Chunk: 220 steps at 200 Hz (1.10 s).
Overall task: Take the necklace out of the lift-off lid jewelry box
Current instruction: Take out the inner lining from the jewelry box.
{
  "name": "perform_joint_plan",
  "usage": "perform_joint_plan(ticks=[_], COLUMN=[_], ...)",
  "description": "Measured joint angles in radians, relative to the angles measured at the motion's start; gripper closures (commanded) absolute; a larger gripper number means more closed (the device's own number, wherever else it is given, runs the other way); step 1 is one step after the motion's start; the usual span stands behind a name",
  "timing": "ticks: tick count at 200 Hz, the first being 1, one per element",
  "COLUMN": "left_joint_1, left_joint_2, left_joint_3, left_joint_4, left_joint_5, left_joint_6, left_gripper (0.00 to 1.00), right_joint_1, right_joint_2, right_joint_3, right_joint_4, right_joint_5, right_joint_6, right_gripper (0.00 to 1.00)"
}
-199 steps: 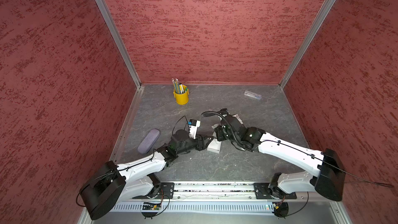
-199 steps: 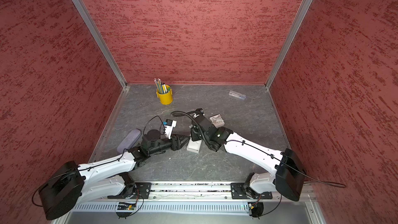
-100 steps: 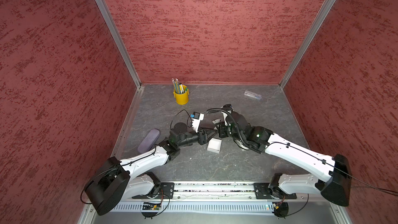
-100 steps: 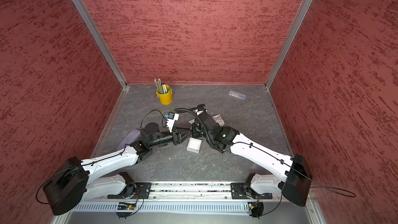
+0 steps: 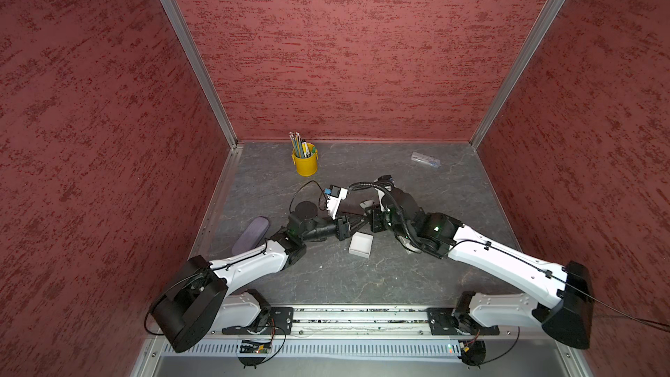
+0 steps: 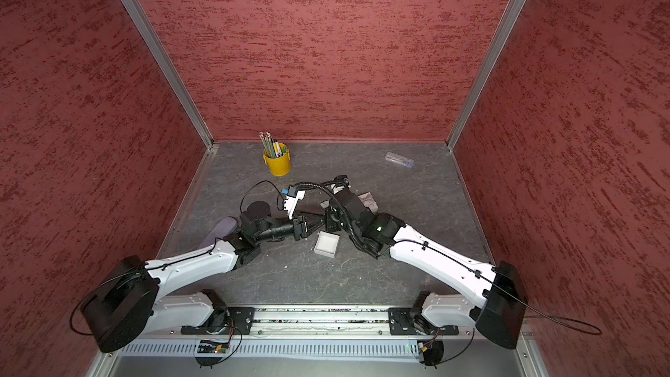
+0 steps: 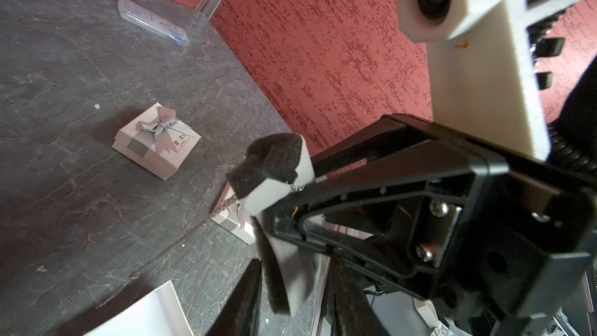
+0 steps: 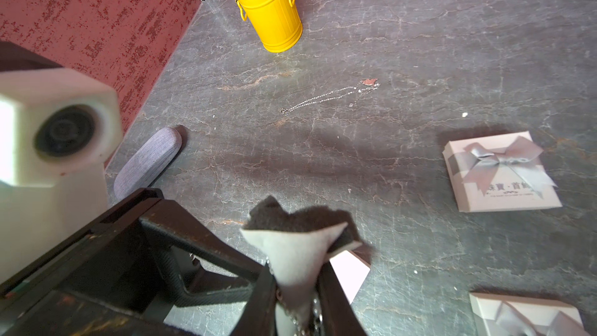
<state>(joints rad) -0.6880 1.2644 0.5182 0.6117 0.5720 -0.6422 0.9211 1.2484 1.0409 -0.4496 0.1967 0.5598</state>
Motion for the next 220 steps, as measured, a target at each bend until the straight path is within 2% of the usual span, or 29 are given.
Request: perform_joint_plan(ticks=[39, 73, 88, 106, 120, 136, 152, 197, 220], left_joint_1=[0.000, 0.001, 0.001, 0.002, 0.004, 0.005, 0.005, 0.000, -0.014], left_joint_2=[0.007, 0.018, 0.026, 0.034, 0.039, 0.038, 0.031, -0.062, -0.108], left_joint_3=[0.000, 0.000, 0.000, 0.002, 0.008, 0.024, 0.056, 0.136, 0.154], left_joint_4=[0.003, 0.006, 0.014, 0.022, 0.023, -0.002, -0.063, -0.278, -0.363], left_joint_5=[0.005, 0.013, 0.020, 0.030, 0.036, 0.039, 0.035, -0.037, -0.102], left_joint_6=[0.000, -0.005, -0.009, -0.011, -0.012, 0.006, 0.037, 0.214, 0.307], left_gripper=[0.65, 0.71, 0.77, 0.90, 1.00, 1.00, 1.00, 1.00, 1.00], right_joint_1=[0.000, 0.000, 0.000, 0.000, 0.000, 0.000, 0.000, 0.000, 0.000], right_joint_2=[-0.001, -0.001, -0.001, -0.001, -0.001, -0.004, -0.017, -0.109, -0.144], right_joint_3=[0.000, 0.000, 0.000, 0.000, 0.000, 0.000, 0.000, -0.027, -0.046], right_joint_4=[-0.003, -0.002, -0.002, -0.002, 0.001, 0.008, 0.020, 0.103, 0.136], right_joint_5=[0.008, 0.007, 0.007, 0.005, 0.005, 0.003, 0.000, -0.021, -0.035], right_joint_6=[0.000, 0.000, 0.000, 0.000, 0.002, -0.001, -0.004, -0.011, -0.017], right_gripper=[0.78, 0.78, 0.78, 0.76, 0.69, 0.57, 0.51, 0.37, 0.35])
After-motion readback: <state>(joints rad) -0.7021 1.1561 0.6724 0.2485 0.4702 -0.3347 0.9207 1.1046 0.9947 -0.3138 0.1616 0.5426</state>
